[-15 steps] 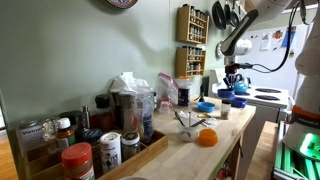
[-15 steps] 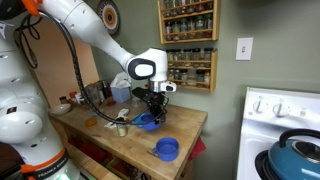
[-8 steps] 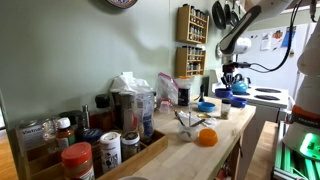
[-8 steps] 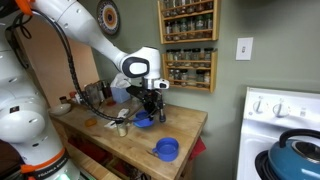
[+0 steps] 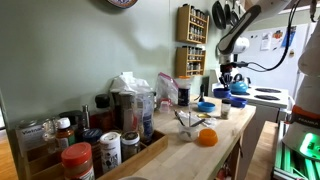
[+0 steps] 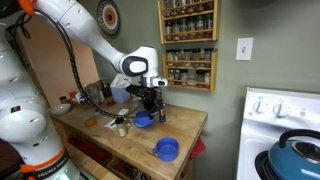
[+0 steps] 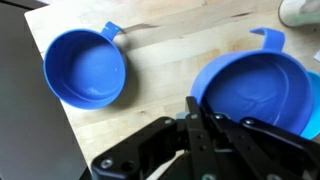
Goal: Pour the contents from the furthest cup into the blue bowl
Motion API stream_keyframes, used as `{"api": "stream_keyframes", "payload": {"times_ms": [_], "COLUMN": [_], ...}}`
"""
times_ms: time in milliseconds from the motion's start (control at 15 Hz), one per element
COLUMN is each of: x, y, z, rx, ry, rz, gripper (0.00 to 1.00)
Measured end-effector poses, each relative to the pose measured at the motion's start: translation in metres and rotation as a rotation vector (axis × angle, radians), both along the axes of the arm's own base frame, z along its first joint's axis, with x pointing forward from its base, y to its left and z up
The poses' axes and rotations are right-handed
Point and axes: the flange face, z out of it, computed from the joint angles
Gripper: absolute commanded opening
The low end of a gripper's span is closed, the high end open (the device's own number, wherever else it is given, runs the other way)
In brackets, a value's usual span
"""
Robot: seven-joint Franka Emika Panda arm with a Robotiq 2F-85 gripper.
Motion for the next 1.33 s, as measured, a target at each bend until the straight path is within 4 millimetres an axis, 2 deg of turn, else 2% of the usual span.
{"api": "stream_keyframes", "payload": {"times_ms": [467,1333], "x": [0.027,0.044], "y": [0.058,0.11], "z": [0.002,0.001], "rx": [-0.145,-0.389], "ry": [0.034,0.051], "rz": [0.123,0.3], "gripper": [0.01,0.01]}}
